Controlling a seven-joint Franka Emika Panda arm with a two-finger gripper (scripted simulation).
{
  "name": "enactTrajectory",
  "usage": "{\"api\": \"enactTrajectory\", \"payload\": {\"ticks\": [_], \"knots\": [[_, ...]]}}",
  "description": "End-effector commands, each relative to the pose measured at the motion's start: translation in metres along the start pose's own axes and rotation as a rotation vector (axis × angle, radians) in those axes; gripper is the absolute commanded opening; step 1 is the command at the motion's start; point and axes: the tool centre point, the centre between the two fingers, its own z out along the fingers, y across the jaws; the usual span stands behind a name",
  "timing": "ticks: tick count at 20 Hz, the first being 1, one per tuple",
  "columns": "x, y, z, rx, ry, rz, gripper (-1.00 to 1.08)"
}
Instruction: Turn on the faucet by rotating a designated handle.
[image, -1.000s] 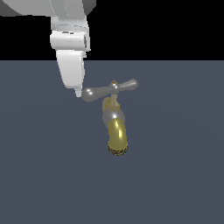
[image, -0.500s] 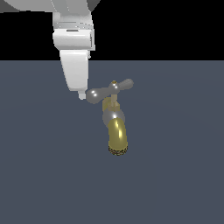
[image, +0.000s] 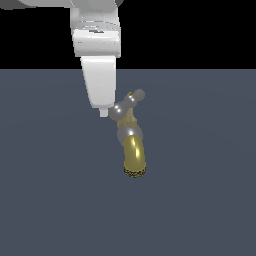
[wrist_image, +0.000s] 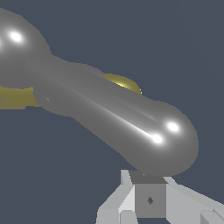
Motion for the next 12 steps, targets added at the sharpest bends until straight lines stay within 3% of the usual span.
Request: {"api": "enactTrajectory", "payload": {"ticks": [1, 5, 6, 12], "knots": [[0.017, 0.01, 0.0, -0.003, 0.001, 0.024, -1.0], [0.024, 0.019, 0.0, -0.004, 0.001, 0.024, -1.0], [0.011, 0.014, 0.0, -0.002, 0.001, 0.001, -1.0], [0.047, 0.02, 0.0, -0.003, 0.001, 0.009, -1.0]]}}
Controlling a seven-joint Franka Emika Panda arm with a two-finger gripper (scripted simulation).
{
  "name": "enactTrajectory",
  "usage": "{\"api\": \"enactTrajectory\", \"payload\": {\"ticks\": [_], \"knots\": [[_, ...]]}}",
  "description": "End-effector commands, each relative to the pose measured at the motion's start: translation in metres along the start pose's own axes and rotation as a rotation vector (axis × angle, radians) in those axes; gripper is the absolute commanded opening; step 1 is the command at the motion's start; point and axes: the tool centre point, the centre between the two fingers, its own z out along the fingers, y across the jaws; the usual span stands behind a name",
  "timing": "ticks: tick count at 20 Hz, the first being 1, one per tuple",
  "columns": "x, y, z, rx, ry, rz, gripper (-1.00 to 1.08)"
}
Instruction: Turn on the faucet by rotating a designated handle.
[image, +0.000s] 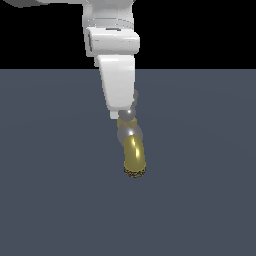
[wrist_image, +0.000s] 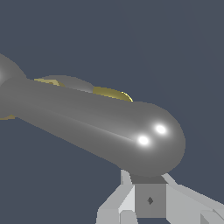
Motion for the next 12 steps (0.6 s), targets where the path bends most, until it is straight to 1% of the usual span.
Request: {"api": "enactTrajectory", "payload": {"ticks": [1, 12], "knots": [[0.03, 0.004, 0.0, 0.003, -0.001, 0.037, -1.0], [0.095, 0.016, 0.001, 0.001, -0.001, 0.051, -1.0]]}}
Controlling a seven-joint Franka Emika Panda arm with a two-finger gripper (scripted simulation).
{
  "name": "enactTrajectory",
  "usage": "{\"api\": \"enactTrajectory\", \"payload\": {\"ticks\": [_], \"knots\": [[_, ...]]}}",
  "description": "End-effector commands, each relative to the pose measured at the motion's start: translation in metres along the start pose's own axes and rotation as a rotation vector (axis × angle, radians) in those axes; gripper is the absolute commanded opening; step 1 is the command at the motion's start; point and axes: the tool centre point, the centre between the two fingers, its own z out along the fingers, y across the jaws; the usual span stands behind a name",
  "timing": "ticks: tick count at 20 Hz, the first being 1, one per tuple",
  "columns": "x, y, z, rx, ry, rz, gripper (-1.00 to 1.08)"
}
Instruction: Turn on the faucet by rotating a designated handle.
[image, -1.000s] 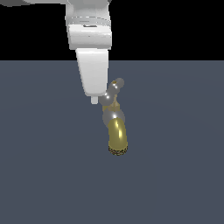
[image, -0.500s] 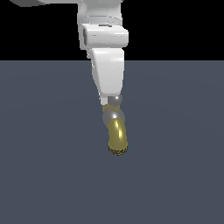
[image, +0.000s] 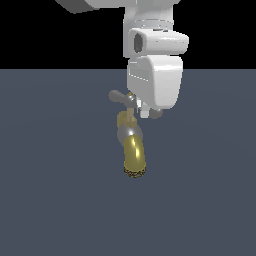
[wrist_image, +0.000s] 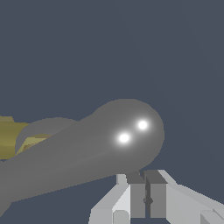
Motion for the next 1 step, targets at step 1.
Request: {"api": "enactTrajectory", "payload": {"ticks": [1], "knots": [[0.0284, 0.0076, 0.0004, 0.001, -0.001, 0.046, -1.0]]}}
